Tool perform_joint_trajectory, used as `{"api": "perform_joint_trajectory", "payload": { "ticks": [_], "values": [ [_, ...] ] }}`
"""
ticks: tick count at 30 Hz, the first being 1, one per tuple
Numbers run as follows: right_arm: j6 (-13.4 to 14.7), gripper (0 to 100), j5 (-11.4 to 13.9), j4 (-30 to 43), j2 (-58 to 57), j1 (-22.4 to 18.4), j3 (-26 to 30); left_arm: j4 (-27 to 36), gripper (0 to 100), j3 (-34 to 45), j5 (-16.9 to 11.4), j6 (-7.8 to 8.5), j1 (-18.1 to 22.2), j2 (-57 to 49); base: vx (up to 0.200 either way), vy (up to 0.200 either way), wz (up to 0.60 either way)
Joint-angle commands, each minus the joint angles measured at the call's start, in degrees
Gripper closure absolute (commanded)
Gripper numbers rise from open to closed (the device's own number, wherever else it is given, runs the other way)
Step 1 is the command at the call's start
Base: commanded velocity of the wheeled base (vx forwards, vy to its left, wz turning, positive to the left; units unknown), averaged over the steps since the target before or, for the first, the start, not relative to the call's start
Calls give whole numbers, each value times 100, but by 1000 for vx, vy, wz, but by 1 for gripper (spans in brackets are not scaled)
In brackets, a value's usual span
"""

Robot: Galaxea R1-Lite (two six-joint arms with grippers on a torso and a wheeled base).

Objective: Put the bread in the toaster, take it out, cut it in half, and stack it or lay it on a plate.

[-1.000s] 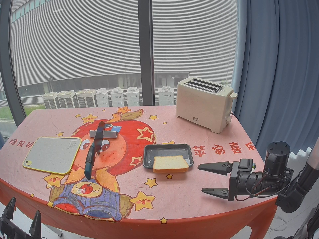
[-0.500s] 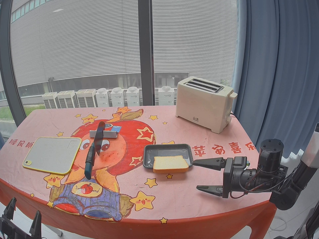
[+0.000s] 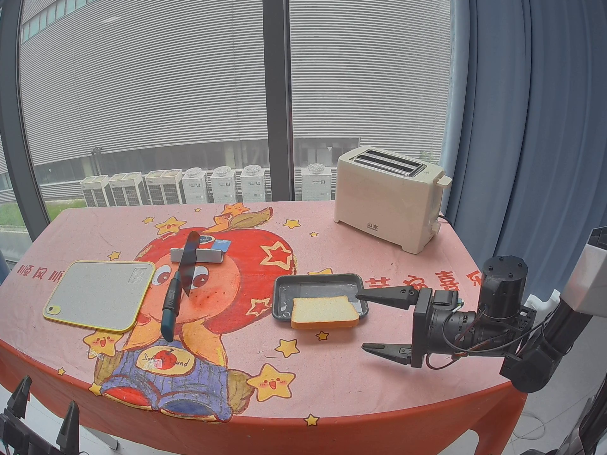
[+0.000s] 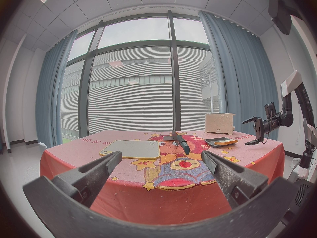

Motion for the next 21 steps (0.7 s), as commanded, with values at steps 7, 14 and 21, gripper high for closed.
{"api": "perform_joint_trajectory", "payload": {
  "ticks": [7,14,21],
  "values": [
    [68,0,5,15,326,25,-320,0,0,101,5,-2,3,-93,0,0,0],
    [68,0,-21,675,361,-11,-812,-8,0,101,-3,-2,-6,-93,0,0,0],
    [68,0,-30,1061,475,-28,-1243,0,0,101,-3,-2,-6,-93,0,0,0]
  ]
}}
